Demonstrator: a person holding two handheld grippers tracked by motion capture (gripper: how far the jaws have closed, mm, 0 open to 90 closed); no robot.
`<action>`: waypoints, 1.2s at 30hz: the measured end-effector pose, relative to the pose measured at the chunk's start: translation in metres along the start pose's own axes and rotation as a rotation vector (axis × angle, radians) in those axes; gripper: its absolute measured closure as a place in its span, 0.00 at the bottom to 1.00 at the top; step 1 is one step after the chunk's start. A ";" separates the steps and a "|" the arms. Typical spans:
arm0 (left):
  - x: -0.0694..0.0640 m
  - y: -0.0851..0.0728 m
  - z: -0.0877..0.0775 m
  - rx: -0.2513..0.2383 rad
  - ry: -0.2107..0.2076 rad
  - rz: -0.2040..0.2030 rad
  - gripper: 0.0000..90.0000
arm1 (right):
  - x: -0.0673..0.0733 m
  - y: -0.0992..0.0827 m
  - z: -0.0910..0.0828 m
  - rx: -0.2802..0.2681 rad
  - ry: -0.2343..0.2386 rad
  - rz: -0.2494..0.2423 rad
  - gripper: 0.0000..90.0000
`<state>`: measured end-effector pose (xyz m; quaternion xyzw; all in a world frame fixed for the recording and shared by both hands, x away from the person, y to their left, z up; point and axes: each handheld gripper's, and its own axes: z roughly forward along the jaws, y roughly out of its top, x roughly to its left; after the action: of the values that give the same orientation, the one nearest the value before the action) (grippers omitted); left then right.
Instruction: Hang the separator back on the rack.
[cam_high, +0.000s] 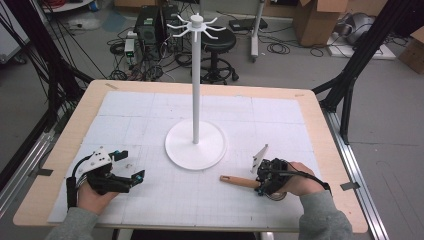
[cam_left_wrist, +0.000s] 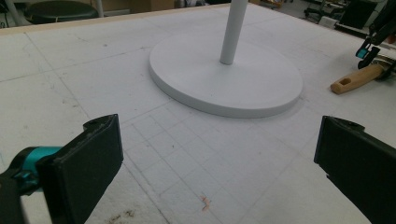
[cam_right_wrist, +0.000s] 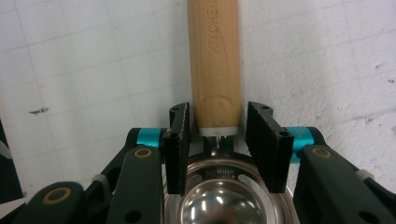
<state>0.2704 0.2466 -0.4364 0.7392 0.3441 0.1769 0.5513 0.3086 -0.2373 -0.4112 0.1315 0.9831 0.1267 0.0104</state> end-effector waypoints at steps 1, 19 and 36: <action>0.000 0.000 0.000 0.001 0.000 0.000 0.02 | 0.000 0.001 0.000 0.010 -0.005 -0.003 0.69; 0.000 0.000 0.000 0.006 -0.004 -0.002 0.02 | 0.000 -0.002 -0.001 -0.021 0.012 -0.009 0.78; 0.000 0.000 0.000 0.005 -0.003 -0.002 0.02 | -0.001 -0.006 -0.011 -0.084 -0.031 -0.007 0.78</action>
<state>0.2704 0.2464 -0.4367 0.7404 0.3444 0.1742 0.5504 0.3077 -0.2464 -0.4019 0.1292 0.9771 0.1659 0.0314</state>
